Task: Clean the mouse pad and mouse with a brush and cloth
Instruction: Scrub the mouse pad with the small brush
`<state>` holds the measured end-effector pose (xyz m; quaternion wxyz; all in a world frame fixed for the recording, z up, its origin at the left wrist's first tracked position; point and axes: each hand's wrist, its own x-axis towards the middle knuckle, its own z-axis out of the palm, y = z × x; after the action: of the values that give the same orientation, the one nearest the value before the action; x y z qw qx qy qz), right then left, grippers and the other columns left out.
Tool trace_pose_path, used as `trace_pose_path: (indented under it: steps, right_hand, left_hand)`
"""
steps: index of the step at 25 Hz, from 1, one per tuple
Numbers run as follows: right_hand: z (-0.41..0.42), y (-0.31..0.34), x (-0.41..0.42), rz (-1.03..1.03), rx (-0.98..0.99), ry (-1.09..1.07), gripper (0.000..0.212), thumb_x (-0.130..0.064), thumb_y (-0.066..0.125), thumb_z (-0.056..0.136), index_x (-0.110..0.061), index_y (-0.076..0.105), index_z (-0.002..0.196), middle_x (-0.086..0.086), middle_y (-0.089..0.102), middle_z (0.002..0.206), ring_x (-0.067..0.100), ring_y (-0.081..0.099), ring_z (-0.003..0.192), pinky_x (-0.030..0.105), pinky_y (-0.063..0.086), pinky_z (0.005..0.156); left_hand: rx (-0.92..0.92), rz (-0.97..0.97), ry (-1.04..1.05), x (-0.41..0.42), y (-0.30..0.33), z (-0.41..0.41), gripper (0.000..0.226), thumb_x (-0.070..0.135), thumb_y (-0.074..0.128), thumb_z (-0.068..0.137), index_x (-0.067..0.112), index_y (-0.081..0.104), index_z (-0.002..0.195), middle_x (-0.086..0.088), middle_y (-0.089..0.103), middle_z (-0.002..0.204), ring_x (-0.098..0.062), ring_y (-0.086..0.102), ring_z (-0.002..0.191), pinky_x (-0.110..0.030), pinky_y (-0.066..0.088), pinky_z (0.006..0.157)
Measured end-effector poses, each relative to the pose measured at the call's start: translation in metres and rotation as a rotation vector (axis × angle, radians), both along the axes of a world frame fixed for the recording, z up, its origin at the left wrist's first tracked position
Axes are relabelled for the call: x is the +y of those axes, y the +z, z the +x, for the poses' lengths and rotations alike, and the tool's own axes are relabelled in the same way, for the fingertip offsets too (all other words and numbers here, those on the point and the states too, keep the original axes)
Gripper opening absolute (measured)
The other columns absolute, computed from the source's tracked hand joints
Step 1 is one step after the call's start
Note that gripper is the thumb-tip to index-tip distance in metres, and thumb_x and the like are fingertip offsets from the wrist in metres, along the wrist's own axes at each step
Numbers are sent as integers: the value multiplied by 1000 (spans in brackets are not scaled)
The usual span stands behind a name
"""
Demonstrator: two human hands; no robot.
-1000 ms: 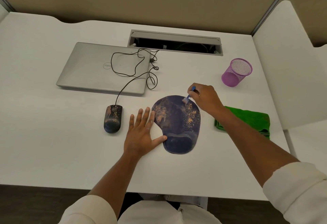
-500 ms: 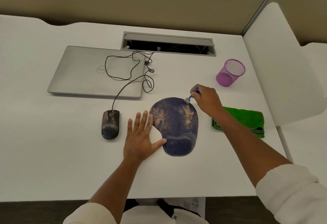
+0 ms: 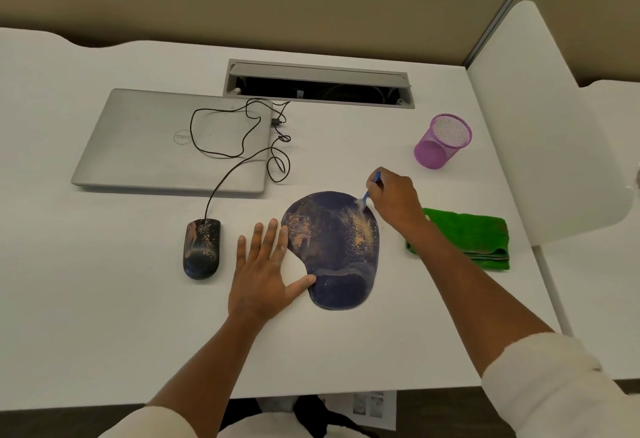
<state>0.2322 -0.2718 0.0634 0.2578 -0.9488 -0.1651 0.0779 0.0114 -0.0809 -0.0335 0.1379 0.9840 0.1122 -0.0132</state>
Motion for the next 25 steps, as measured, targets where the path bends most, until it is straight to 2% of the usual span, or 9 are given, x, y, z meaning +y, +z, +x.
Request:
trace_pose_path:
  steps: [2,4,9,12,14,16,18,23,25]
  right_hand:
    - [-8,-7,-12,-86,34,4,18,-15,48,94,-7,62,88,7,64,76,21,55,66,28,33,54]
    - [-15,-5,-24,-109,42,2,18,-16,49,94,-8,64,88,6,66,78,20,57,68,28,37,58]
    - [-4,-3,-19,68,-17,-35,19,-21,52,96,-8,65,93,7,68,80,23,59,69,33,45,62]
    - [-15,-11,-33,-48,49,-11,17,-16,50,93,-7,63,86,9,67,78,21,58,67,30,39,57]
    - [-23,-8,-45,-83,55,12,17,-15,50,92,-8,63,84,7,67,77,22,59,68,30,41,57]
    - [-20,-2,-46,-16,8,-14,17,-18,52,95,-9,65,89,4,66,78,21,59,68,29,43,57]
    - [-13,2,-39,60,-13,-50,17,-21,52,97,-10,65,95,3,66,80,19,58,69,23,38,55]
    - [-25,-9,-52,-84,71,1,17,-15,50,92,-7,64,87,9,68,78,25,62,71,34,44,61]
    - [-27,-3,-57,-45,32,-12,18,-17,51,94,-8,65,89,7,68,78,24,61,70,35,47,64]
  left_hand:
    - [-6,2,4,-1,-1,0,108,93,23,84,22,7,164,-2,-4,172,-24,-11,158,-56,4,127]
    - [-9,6,4,-1,-1,1,108,93,22,84,22,7,164,-2,-3,172,-25,-10,158,-55,5,127]
    - [-12,5,1,-1,1,0,108,93,21,84,22,6,164,-1,-3,172,-24,-11,158,-54,3,127]
    - [-9,16,3,-1,1,0,108,93,20,84,22,7,164,-1,-2,172,-23,-11,157,-53,2,127]
    - [-9,23,1,-1,1,0,108,92,20,84,22,7,164,-1,-2,172,-23,-11,158,-54,3,127]
    - [-9,20,0,-1,1,0,108,92,21,84,21,8,164,-2,-1,172,-24,-10,158,-54,4,127]
    - [-9,16,-2,-2,1,0,108,92,21,84,21,8,164,-2,-1,172,-24,-9,158,-55,4,127]
    - [-8,29,0,-1,2,0,107,92,21,84,22,6,164,-1,-3,172,-23,-10,158,-54,4,127]
    - [-11,24,0,-1,0,0,108,92,21,84,22,7,164,-1,-2,172,-23,-10,158,-54,4,127]
